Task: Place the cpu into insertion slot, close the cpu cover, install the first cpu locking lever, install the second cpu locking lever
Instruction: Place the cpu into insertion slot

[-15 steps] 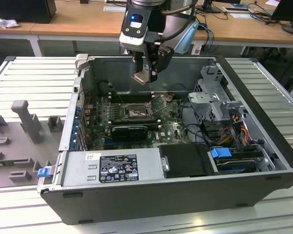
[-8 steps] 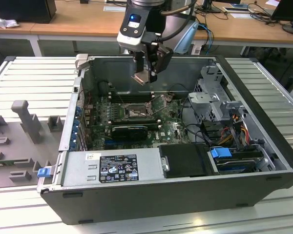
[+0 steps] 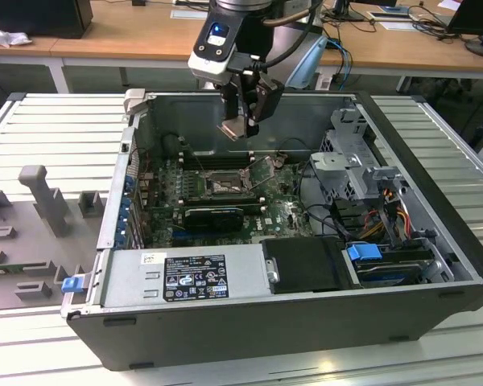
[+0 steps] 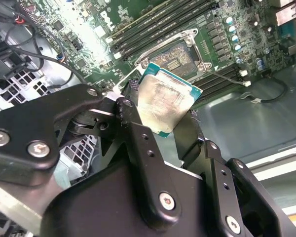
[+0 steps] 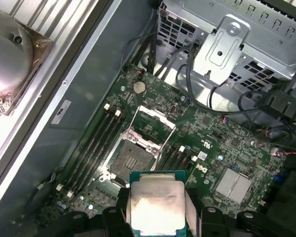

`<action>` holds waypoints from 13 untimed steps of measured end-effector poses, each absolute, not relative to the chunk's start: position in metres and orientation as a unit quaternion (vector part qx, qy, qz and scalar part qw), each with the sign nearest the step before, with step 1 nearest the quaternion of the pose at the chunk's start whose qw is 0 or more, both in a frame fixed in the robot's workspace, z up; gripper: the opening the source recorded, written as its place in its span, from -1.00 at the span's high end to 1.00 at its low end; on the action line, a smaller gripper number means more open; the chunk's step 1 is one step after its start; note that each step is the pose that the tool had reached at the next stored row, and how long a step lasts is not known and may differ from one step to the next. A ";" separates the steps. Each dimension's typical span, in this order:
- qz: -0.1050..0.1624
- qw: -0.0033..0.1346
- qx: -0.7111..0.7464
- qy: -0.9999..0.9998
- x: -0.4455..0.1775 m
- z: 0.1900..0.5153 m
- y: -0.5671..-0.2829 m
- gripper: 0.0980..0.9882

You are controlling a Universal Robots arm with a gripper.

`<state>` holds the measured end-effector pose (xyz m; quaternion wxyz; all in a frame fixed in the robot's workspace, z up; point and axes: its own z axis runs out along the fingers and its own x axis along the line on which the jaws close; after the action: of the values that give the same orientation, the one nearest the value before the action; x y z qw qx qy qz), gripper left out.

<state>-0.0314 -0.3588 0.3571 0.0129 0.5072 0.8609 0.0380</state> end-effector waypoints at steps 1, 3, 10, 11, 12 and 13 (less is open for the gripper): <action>0.038 0.013 0.511 0.858 -0.031 0.357 -0.359 0.03; 0.038 0.014 0.521 0.853 -0.031 0.357 -0.359 0.03; 0.037 0.015 0.546 0.837 -0.031 0.356 -0.359 0.03; 0.037 0.015 0.550 0.834 -0.031 0.356 -0.359 0.03; 0.037 0.015 0.554 0.831 -0.031 0.356 -0.359 0.03; 0.037 0.015 0.557 0.830 -0.031 0.356 -0.359 0.03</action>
<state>-0.0314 -0.3588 0.3560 0.0151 0.5567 0.8298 0.0372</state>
